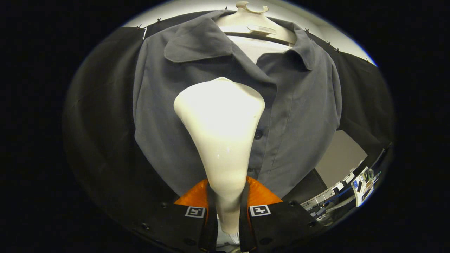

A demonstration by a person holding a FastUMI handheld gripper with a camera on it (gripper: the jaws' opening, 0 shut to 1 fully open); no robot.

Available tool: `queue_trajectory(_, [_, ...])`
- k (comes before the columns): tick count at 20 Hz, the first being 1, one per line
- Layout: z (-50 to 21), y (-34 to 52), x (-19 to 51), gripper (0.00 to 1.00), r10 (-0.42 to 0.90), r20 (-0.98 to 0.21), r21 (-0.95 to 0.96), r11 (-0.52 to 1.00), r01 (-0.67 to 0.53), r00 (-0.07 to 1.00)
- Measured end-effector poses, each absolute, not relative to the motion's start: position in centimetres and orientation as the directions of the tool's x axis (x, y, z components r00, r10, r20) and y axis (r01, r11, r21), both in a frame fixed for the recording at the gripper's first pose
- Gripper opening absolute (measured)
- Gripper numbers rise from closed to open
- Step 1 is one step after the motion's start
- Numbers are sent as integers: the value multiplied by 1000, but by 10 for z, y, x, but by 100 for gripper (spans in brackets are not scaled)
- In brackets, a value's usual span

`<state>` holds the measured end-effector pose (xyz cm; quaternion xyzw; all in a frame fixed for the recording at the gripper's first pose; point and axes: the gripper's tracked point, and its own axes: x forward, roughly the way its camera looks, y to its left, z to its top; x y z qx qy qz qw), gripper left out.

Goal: Iron the clothes twice with a garment steamer, once on the left side and once on the right side.

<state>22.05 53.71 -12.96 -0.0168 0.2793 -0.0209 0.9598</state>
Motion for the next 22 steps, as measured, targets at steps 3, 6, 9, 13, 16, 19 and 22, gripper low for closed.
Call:
queue_trajectory(3, [-145, 535, 222, 32, -46, -544, -35, 999, 33, 838])
queue_trajectory(6, [-162, 539, 219, 32, -37, -563, -23, 999, 30, 825])
queue_trajectory(9, [-175, 545, 215, 32, -31, -583, -12, 1000, 29, 812])
queue_trajectory(13, [-195, 545, 209, 32, -29, -605, -8, 999, 31, 796])
queue_trajectory(16, [-212, 543, 203, 32, -30, -629, -14, 1000, 27, 777])
queue_trajectory(19, [-233, 535, 199, 32, -37, -651, -23, 999, 28, 758])
queue_trajectory(22, [-252, 532, 195, 32, -43, -674, -25, 999, 35, 737])
